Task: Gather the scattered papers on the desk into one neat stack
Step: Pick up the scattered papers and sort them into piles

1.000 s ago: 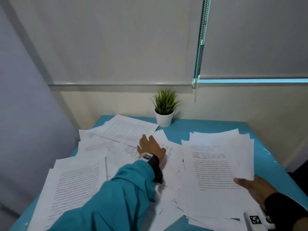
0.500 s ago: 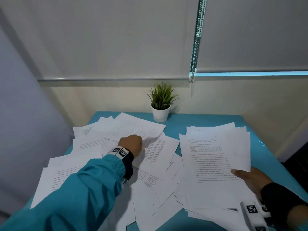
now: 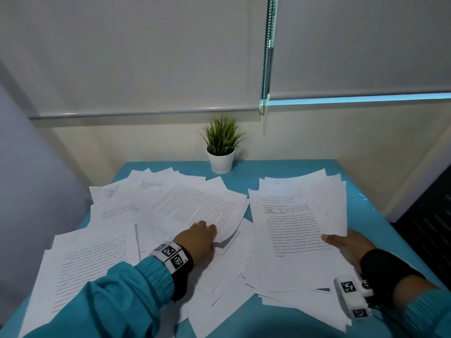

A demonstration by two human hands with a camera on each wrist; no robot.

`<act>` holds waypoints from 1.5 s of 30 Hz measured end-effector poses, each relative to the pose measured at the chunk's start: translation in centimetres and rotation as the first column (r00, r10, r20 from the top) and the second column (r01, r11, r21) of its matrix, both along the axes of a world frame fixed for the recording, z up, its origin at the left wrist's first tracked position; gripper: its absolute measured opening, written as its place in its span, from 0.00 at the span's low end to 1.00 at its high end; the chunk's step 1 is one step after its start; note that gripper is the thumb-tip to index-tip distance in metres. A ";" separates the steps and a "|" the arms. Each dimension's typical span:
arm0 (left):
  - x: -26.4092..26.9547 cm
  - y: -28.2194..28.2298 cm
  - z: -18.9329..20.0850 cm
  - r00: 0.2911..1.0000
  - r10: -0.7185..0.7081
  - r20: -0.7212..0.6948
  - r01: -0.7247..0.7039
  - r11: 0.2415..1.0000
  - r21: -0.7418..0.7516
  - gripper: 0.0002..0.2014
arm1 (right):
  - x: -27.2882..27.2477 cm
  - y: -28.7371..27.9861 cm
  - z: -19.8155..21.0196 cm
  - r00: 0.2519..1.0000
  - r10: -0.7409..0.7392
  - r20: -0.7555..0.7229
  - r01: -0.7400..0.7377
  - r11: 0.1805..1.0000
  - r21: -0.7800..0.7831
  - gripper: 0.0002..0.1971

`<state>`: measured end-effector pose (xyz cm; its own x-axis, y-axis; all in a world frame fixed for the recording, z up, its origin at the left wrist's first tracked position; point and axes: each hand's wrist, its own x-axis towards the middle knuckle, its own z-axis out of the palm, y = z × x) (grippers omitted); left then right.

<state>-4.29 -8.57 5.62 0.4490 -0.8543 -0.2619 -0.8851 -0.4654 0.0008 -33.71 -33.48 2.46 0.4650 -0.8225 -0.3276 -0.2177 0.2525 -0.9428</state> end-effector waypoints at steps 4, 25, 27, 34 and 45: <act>1.6 -0.2 0.9 0.979 0.159 -0.127 -0.192 0.926 -0.326 0.15 | 0.1 -0.4 -0.4 1.000 -0.002 0.010 0.002 1.000 0.007 0.15; -8.9 -4.2 0.6 0.894 -0.374 -0.245 0.335 0.923 -0.188 0.40 | -0.8 -0.9 -0.4 0.998 0.063 -0.026 -0.063 0.998 -0.006 0.33; -6.7 -2.6 1.6 0.934 -0.121 -0.337 -0.014 0.928 -0.373 0.44 | -0.7 -0.8 -0.4 0.998 0.062 -0.003 -0.062 0.998 -0.020 0.33; 4.3 3.6 3.0 0.283 0.634 -0.719 -0.957 0.144 -0.250 0.52 | -0.6 -0.8 -0.2 0.995 0.021 -0.101 -0.033 0.993 -0.116 0.18; 6.4 3.5 -0.2 0.152 0.279 -0.948 -0.987 0.089 -0.132 0.26 | -0.2 -0.8 -0.4 0.992 0.020 -0.123 -0.047 0.974 -0.220 0.13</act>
<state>2.08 -5.03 5.46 0.8992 -0.2010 -0.3887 0.3251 -0.2877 0.9008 -33.89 -34.28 2.02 0.4623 -0.8655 -0.1929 -0.3368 0.0299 -0.9411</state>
